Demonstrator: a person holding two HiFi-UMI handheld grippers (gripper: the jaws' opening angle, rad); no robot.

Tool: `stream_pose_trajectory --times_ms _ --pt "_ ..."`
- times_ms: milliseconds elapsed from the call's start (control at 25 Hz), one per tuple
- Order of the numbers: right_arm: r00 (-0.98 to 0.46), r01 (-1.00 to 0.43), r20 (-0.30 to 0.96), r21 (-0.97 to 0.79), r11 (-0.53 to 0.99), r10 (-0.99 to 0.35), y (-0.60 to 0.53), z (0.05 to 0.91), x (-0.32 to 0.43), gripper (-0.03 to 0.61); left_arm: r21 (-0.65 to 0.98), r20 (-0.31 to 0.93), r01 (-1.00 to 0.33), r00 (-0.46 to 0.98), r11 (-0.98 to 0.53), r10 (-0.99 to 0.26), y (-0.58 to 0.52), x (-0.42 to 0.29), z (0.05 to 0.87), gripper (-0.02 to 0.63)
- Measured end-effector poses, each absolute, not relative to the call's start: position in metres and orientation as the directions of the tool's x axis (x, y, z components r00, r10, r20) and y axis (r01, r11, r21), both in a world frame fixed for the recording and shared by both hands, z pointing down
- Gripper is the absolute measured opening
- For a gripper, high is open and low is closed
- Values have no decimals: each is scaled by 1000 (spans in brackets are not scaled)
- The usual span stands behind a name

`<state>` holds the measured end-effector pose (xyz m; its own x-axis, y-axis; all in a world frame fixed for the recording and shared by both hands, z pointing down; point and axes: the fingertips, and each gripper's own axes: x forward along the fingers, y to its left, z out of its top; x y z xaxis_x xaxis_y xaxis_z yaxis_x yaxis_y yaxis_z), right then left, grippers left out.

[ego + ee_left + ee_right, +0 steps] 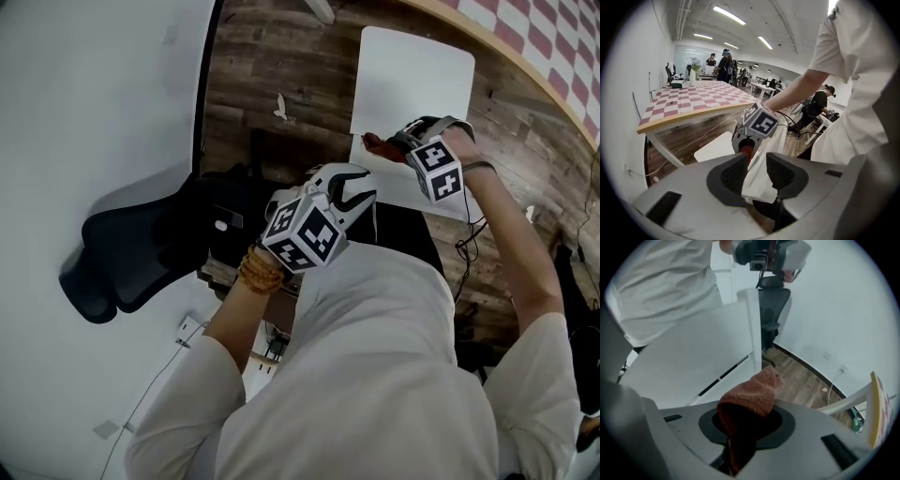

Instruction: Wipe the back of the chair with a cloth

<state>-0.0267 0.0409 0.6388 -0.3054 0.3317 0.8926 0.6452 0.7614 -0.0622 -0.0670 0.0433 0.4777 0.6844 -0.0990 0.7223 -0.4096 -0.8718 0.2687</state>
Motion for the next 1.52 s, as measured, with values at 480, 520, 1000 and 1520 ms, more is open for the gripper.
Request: stream_pose_trajectory --times_ms 480,520,1000,1520 --pt "-173 785 879 -148 601 444 67 715 -22 97 319 754 -396 656 -861 -22 59 -62 501 150" --pt "-167 799 879 -144 584 446 69 717 -22 97 320 756 -399 655 -859 -23 60 -63 502 150" --pt "-183 859 868 -88 505 462 79 714 -34 97 338 759 -430 651 -837 -28 66 -67 509 150" --pt "-260 888 875 51 457 408 82 638 -32 97 314 778 -453 627 -835 -48 71 -66 510 150"
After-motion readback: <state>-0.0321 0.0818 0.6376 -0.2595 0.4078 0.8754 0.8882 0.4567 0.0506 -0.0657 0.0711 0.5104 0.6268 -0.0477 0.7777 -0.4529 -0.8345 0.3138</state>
